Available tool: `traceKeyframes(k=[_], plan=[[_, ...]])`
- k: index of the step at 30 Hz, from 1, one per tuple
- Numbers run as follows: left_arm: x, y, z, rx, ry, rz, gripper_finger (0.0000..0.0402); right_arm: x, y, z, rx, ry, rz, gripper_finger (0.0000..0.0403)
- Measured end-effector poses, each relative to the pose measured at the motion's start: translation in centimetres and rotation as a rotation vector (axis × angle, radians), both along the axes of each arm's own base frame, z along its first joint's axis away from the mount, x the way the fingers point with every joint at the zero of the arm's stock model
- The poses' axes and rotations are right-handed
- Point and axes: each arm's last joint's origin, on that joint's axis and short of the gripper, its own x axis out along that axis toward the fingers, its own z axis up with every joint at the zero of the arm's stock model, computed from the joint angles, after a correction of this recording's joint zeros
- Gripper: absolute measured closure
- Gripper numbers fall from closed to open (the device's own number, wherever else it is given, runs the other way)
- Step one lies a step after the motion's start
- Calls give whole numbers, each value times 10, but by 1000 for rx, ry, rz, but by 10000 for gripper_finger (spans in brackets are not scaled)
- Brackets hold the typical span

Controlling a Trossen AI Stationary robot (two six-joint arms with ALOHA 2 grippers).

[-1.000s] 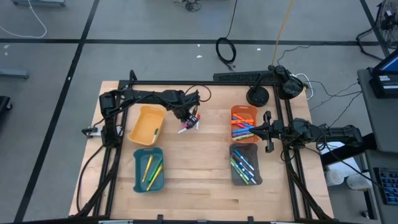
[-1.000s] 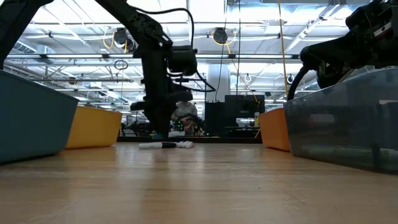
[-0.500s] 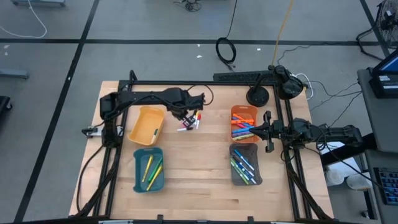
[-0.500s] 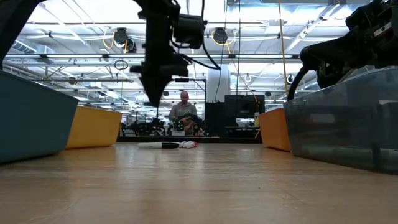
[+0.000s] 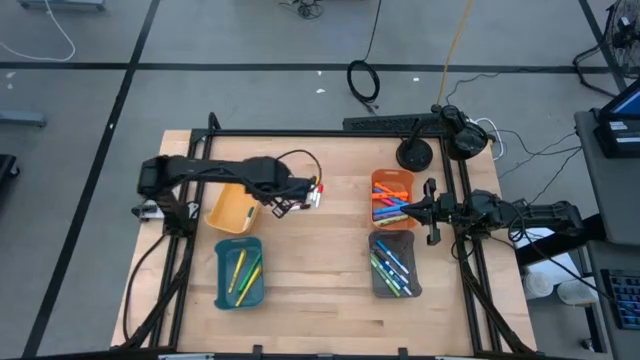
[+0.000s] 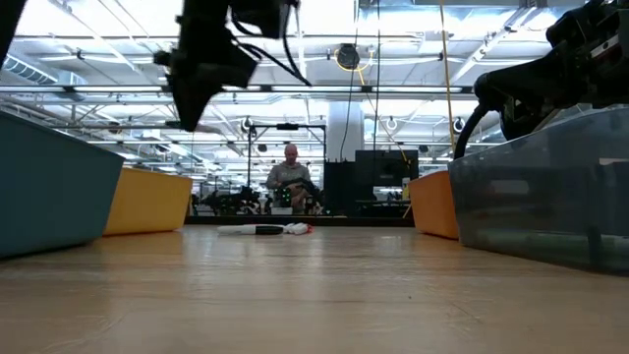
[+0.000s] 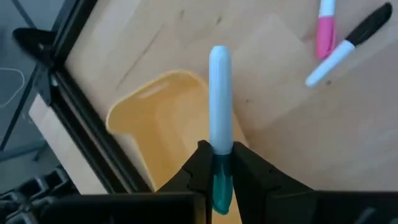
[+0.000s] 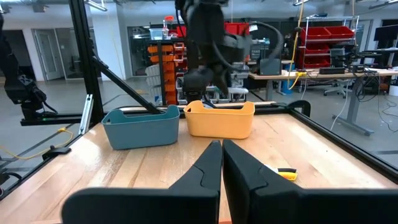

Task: Pick & Place Markers
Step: Put the dark green mini marker into the yellow bin, then put the bottom black mini marker into the yellow bin

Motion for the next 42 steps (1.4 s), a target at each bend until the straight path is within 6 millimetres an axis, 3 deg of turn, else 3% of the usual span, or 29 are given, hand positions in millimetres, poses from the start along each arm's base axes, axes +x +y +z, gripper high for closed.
traceKeyframes(k=[5, 8, 13, 18, 22, 26, 36, 42], plan=[[-43, -2, 20, 53, -99, 77, 362, 0, 0, 0, 0, -1, 0, 399], [-69, -1, 16, 44, -224, 136, 362, 0, 0, 0, 0, -2, 0, 399], [-95, 2, -21, -67, -404, 160, 362, 0, 0, 0, 0, 0, 0, 399], [-113, 1, -58, -143, -360, 232, 362, 0, 0, 0, 0, -1, 0, 399], [-120, 1, -70, -140, -329, 284, 346, 0, 0, 0, 0, -1, 0, 399], [-118, 2, -70, -138, -357, 289, 326, 0, 0, 0, 0, -1, 0, 399], [-112, 3, -70, -137, -415, 284, 328, 0, 0, 0, 0, -1, 0, 399], [-112, 3, -70, -138, -413, 276, 284, 0, 0, 0, 0, 0, 0, 399]])
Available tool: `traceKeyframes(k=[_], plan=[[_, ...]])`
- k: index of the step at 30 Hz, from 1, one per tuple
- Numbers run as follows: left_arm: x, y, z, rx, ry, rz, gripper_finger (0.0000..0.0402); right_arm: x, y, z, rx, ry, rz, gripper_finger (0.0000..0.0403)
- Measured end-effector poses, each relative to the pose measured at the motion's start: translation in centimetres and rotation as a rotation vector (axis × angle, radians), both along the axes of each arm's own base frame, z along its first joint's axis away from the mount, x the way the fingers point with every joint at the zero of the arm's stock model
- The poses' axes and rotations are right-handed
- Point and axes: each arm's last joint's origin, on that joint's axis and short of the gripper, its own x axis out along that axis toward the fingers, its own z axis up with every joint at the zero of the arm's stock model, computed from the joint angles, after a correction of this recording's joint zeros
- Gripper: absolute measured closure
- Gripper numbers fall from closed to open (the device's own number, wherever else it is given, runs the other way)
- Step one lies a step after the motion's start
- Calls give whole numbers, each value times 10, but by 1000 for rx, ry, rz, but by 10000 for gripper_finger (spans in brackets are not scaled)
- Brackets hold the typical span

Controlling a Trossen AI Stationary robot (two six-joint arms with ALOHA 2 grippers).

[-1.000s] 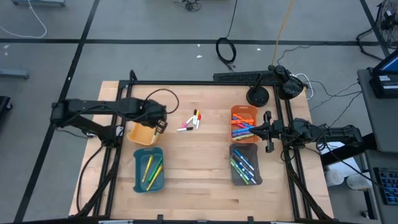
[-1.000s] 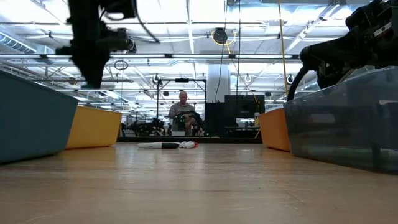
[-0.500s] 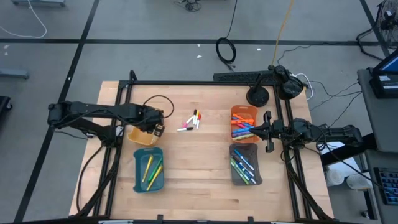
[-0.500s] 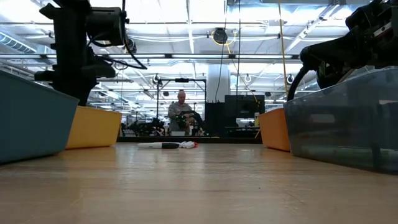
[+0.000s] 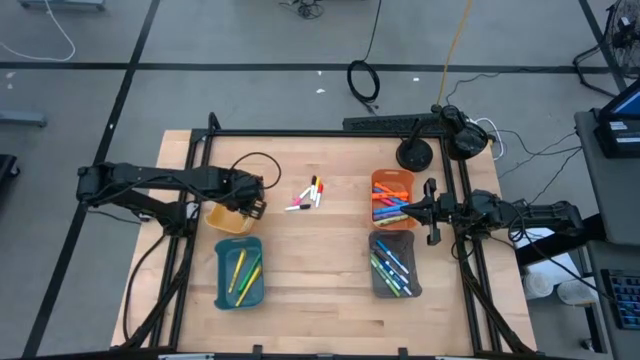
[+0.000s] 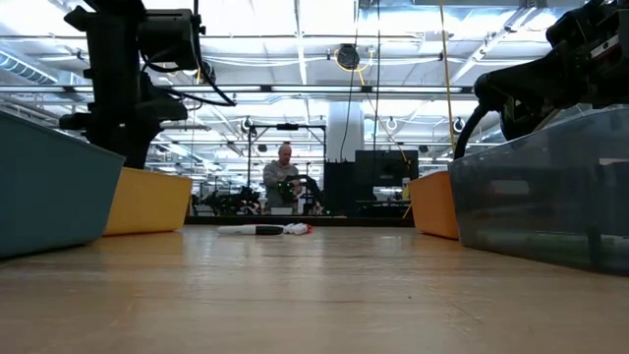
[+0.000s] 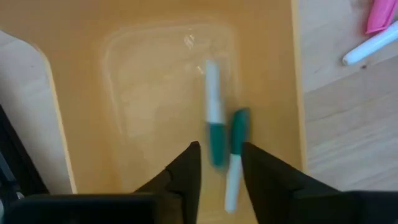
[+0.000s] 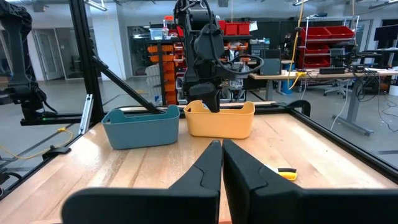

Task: Pick & Place Markers
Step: Put the bottom black mini marker into the yellow bin

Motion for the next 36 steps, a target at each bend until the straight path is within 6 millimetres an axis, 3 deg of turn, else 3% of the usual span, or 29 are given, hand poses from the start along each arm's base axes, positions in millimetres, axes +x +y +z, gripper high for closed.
traceKeyframes(k=[6, 11, 16, 20, 26, 29, 33, 36], plan=[[0, 0, 0, 4, 5, -40, 213, 0, 0, 0, 0, 0, 0, 399], [8, 0, 3, -8, -64, -170, 192, 0, 0, 0, 0, 0, 0, 399], [19, 2, 28, 26, -143, -262, 190, 0, 0, 0, 0, 0, 0, 399], [34, 4, 60, 100, -265, -364, 190, 0, 0, 0, 0, 0, 0, 399], [64, -1, 95, 352, -526, -651, 190, 0, 0, 0, 0, 0, 0, 399], [81, 0, 95, 446, -554, -678, 190, 0, 0, 0, 0, 0, 0, 399], [101, 12, 83, 386, -480, -621, 190, 0, 0, 0, 0, 0, 0, 399], [118, 19, 65, 320, -328, -651, 190, 0, 0, 0, 0, 0, 0, 399]])
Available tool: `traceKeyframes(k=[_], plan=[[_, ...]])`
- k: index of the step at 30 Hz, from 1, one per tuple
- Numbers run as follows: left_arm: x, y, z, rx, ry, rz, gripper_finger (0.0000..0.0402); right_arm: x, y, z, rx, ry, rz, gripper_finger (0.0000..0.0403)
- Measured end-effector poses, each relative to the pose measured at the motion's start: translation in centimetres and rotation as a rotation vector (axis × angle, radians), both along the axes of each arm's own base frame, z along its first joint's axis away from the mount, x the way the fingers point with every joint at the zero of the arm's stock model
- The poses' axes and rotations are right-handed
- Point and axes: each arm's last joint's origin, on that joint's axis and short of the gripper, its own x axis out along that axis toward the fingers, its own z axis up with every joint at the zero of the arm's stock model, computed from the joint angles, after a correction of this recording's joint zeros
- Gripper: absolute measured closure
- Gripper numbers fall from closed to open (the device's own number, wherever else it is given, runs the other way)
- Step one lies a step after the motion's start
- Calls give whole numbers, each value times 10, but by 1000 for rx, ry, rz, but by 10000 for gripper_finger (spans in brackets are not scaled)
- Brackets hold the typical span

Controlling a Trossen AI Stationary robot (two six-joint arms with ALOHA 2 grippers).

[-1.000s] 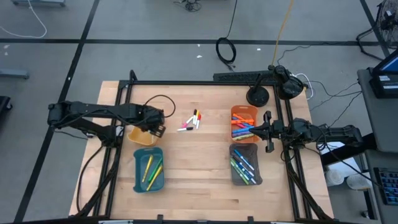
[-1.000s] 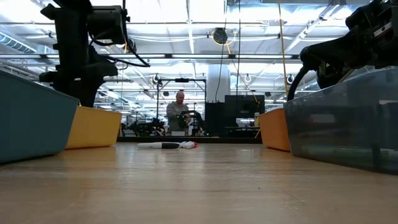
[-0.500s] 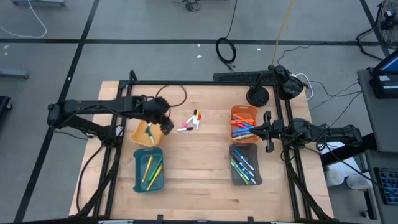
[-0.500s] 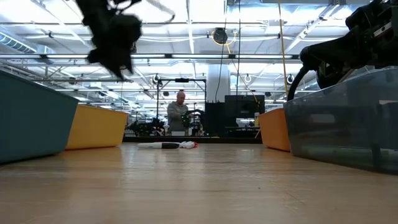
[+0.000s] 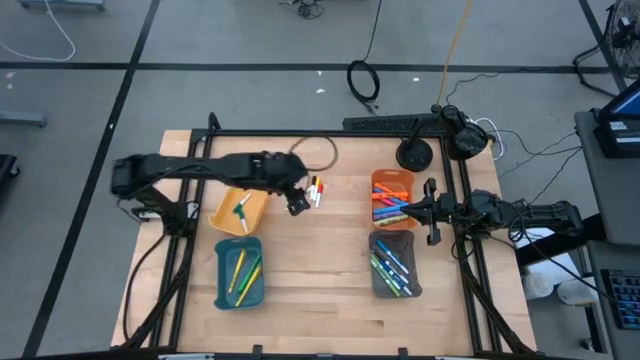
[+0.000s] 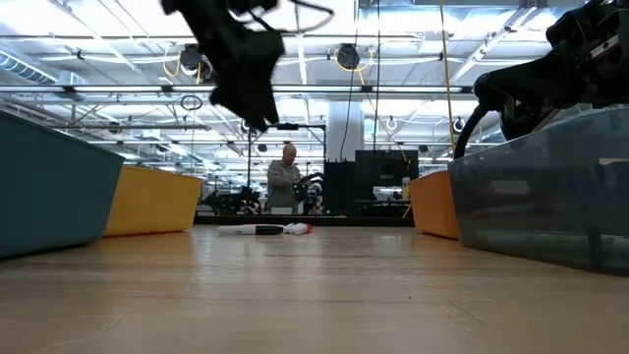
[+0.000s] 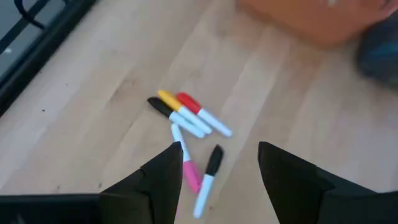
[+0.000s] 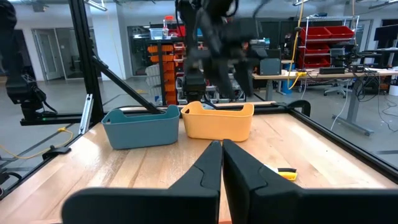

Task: Pick & Place Markers
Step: Put the bottom black mini marker into the yellow bin

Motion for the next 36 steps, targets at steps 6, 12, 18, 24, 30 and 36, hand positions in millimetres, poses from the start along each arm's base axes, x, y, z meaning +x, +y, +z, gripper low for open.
traceKeyframes(k=[6, 12, 18, 24, 30, 36], plan=[[33, 6, -42, 2, 189, -104, 190, 0, 0, 0, 0, 0, 0, 399], [41, 9, -84, -42, 351, -132, 190, 0, 0, 0, 0, 0, 0, 399], [41, 14, -104, -70, 445, -117, 190, 0, 0, 0, 0, 0, 0, 399], [44, 16, -121, -82, 487, -113, 190, 0, 0, 0, 0, 0, 0, 399], [45, 15, -126, -99, 493, -117, 190, 0, 0, 0, 0, 0, 0, 399], [45, 14, -126, -139, 480, -96, 190, 0, 0, 0, 0, 0, 0, 399]])
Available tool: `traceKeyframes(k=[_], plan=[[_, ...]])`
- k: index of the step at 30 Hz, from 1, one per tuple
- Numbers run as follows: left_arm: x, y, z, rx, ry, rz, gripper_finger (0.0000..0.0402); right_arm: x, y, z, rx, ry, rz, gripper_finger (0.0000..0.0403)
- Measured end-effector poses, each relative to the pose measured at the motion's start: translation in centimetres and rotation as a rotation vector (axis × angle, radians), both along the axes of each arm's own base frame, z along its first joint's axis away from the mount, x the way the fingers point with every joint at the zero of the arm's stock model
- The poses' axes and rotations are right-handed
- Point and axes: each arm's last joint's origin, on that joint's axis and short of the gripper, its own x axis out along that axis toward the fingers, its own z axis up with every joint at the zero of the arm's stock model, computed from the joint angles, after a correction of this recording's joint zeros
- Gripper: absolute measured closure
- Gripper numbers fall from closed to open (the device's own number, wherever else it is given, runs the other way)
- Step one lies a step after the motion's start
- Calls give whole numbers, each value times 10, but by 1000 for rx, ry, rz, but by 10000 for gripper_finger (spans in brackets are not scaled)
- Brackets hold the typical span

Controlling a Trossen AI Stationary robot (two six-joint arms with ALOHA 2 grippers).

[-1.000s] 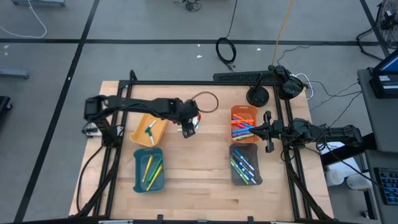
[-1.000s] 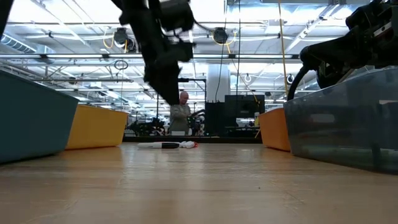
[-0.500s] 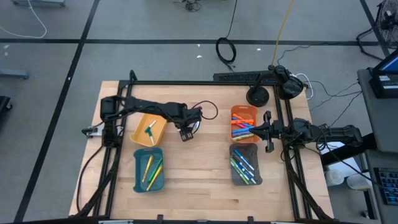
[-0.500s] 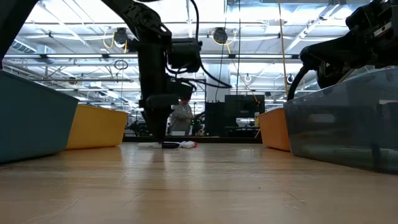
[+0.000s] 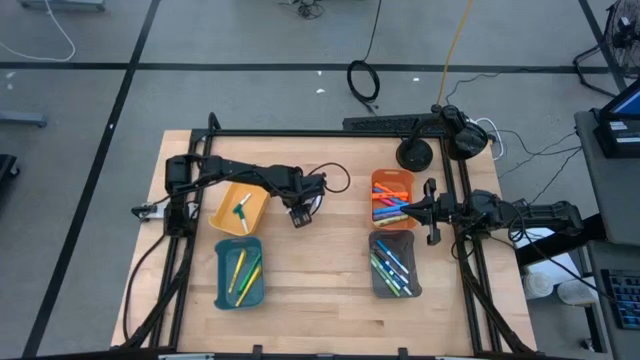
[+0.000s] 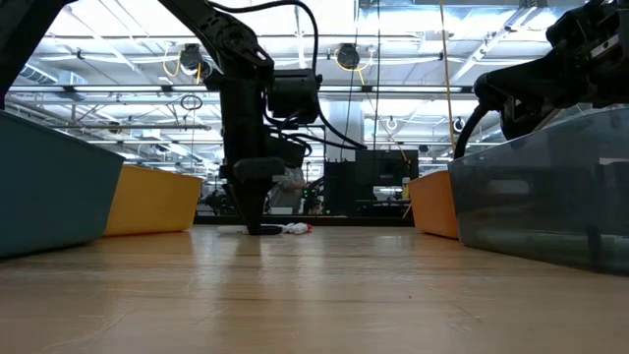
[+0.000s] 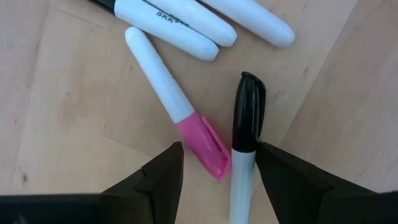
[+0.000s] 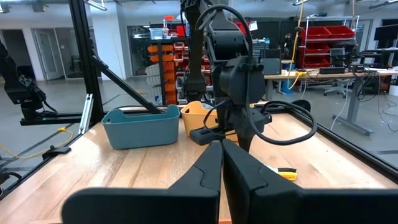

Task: Pick & Place Markers
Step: Put the bottom black mini marker into the yellow bin

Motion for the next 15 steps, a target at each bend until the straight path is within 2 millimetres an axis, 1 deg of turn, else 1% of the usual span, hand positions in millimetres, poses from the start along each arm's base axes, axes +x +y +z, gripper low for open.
traceKeyframes(k=[15], plan=[[0, -13, 0, -48, 10, 67, 190, 0, 0, 0, 0, 0, 0, 399]])
